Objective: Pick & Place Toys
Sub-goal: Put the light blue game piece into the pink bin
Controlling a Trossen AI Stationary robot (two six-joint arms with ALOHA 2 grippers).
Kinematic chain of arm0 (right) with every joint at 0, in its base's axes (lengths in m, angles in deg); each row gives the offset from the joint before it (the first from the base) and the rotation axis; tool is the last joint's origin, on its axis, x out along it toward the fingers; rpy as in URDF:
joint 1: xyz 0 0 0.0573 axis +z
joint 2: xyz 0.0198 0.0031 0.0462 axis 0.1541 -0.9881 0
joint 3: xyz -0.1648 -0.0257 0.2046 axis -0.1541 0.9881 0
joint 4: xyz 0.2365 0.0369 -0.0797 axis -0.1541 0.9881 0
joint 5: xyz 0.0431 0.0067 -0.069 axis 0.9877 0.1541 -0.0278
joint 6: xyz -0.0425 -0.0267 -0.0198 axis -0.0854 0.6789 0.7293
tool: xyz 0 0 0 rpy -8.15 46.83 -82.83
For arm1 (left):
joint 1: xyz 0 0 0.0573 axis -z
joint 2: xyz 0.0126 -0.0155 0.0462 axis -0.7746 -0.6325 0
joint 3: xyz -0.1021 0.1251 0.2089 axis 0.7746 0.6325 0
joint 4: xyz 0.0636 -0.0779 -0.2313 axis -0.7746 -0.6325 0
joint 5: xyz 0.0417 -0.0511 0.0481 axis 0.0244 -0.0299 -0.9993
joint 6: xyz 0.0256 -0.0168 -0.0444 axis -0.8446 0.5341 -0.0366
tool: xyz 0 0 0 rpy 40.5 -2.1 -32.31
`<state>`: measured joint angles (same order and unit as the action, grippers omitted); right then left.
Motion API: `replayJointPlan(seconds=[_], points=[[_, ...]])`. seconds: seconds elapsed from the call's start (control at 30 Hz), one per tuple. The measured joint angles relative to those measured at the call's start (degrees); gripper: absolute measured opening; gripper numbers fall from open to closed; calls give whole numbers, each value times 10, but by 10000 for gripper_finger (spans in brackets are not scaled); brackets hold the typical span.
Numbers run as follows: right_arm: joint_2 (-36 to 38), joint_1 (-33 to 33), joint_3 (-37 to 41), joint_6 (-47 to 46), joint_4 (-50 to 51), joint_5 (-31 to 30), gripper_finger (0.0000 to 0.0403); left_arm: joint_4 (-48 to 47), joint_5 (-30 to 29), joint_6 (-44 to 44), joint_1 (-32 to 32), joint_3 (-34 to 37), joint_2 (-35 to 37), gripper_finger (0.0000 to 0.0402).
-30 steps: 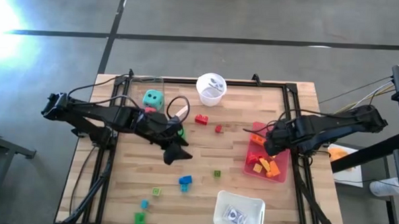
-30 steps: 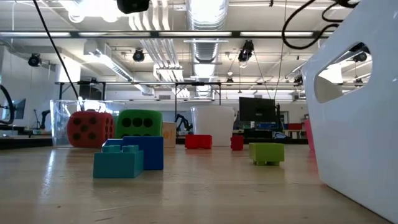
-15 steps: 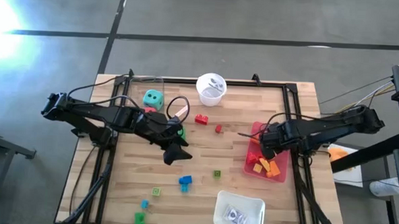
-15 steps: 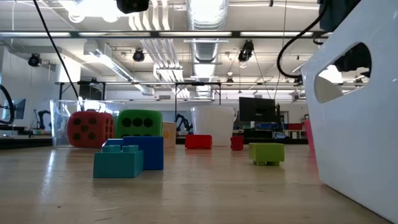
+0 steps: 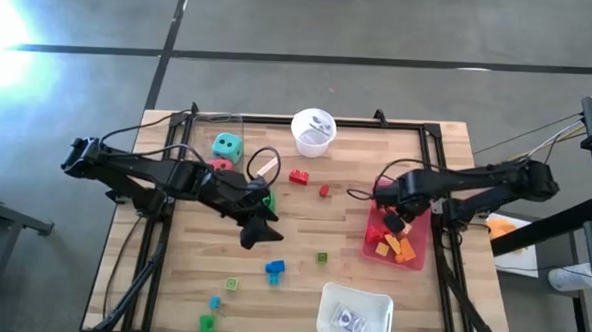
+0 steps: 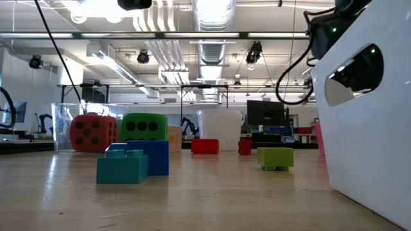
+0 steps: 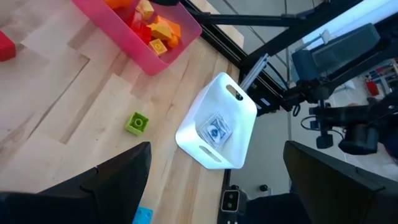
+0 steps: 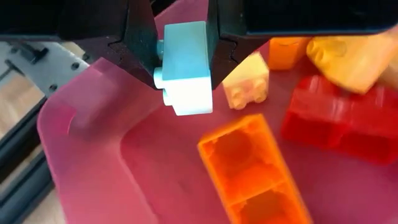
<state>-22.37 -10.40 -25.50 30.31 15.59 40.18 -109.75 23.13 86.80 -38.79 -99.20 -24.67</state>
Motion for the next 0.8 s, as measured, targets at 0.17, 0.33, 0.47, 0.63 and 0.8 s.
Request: replayJointPlan(seconds=[0.17,0.33,0.47,0.63,0.8], points=[[-18,-7,7,-35,-11,8,86,0,0,7,4,0,0,369],[-35,-12,29,-61,-40,27,86,0,-1,9,4,0,0,369],[-47,-13,37,-76,-58,30,86,0,-1,9,4,0,0,369],[-52,-20,34,-76,-76,36,86,0,-1,4,4,0,0,369],[-64,-25,35,-43,-90,44,86,0,-1,4,4,0,0,369]])
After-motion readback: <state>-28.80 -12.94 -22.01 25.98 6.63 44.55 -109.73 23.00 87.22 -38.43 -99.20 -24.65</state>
